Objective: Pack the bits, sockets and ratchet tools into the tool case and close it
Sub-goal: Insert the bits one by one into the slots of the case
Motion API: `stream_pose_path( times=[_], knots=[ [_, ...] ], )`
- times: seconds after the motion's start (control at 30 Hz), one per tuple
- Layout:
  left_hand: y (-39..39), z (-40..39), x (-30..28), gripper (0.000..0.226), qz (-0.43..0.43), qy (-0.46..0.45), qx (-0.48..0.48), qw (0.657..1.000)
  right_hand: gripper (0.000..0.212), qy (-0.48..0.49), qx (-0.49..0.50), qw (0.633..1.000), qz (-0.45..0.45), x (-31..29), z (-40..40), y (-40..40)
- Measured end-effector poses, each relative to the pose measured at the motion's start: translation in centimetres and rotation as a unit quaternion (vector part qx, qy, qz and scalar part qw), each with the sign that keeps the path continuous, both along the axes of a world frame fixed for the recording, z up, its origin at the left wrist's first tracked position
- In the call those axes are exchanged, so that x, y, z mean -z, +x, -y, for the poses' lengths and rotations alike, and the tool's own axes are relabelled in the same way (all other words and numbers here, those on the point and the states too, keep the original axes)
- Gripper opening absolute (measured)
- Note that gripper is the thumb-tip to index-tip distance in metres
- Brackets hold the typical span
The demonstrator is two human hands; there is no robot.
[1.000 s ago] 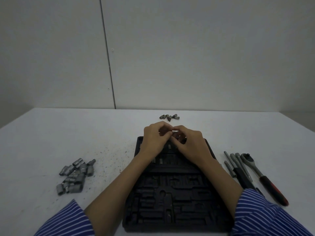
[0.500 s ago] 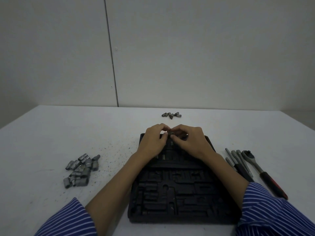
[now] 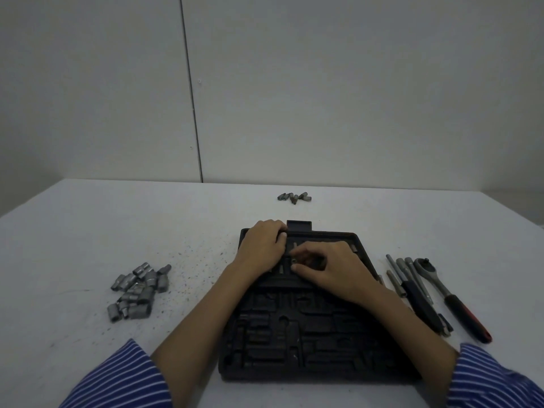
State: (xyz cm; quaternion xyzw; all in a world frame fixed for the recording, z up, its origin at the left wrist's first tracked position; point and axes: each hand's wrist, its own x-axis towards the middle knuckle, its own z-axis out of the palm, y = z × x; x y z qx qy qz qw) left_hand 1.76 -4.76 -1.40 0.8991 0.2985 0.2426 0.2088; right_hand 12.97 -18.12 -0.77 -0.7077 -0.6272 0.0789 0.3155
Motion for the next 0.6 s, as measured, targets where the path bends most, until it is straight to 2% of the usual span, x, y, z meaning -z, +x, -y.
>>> stream_pose_path(
  times=[0.17, 0.4, 0.6],
  knots=[
    [-0.13, 0.36, 0.02, 0.03, -0.024, 0.039, -0.003, 0.999, 0.024, 0.0, -0.002, 1.0, 0.013, -0.05, 0.29, -0.21],
    [-0.28, 0.54, 0.04, 0.031, -0.029, 0.049, -0.004, 0.998, 0.022, -0.02, -0.022, 0.999, 0.022, -0.13, 0.41, -0.27],
    [-0.3, 0.46, 0.02, 0.032, -0.032, 0.042, -0.005, 0.999, 0.039, -0.018, -0.033, 0.999, -0.001, 0.11, 0.42, 0.01]
  ],
)
